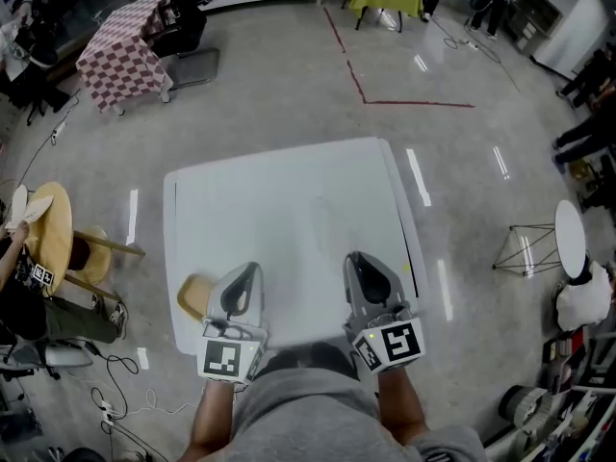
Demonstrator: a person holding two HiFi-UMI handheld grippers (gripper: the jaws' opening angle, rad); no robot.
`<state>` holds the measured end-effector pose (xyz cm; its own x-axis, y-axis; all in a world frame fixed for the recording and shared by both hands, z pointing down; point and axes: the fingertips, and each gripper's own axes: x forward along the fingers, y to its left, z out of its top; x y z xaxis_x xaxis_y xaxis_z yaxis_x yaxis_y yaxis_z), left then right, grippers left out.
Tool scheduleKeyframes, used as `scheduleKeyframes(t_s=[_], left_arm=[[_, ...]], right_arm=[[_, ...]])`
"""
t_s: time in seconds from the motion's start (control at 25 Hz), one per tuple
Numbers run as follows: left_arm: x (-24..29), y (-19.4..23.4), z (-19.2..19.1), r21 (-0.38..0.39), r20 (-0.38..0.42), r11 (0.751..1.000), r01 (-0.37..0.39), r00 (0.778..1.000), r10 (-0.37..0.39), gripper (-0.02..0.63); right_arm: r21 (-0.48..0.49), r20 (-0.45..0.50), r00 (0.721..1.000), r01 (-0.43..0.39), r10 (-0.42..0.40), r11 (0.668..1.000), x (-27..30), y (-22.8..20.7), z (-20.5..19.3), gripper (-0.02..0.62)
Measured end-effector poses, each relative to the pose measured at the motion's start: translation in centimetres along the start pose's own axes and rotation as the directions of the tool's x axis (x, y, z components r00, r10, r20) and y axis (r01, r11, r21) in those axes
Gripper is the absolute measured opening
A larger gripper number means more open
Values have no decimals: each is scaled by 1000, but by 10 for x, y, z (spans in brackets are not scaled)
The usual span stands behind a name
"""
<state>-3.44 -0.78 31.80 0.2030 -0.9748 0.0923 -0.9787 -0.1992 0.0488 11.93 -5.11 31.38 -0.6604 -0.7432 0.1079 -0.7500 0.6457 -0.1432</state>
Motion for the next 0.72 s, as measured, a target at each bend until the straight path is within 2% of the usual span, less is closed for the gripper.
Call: scheduleKeyframes(t_s=[0.44,0.72], left_arm=[[67,-55,-12,-12,-30,993,115,993,-115,11],[110,-96,-38,-14,-81,986,165,983,-165,11]], right_arm=[[40,-30,992,123,-122,992,-20,-82,-9,37],[77,-63,986,157,-152,985,-29,-137,-28,36]])
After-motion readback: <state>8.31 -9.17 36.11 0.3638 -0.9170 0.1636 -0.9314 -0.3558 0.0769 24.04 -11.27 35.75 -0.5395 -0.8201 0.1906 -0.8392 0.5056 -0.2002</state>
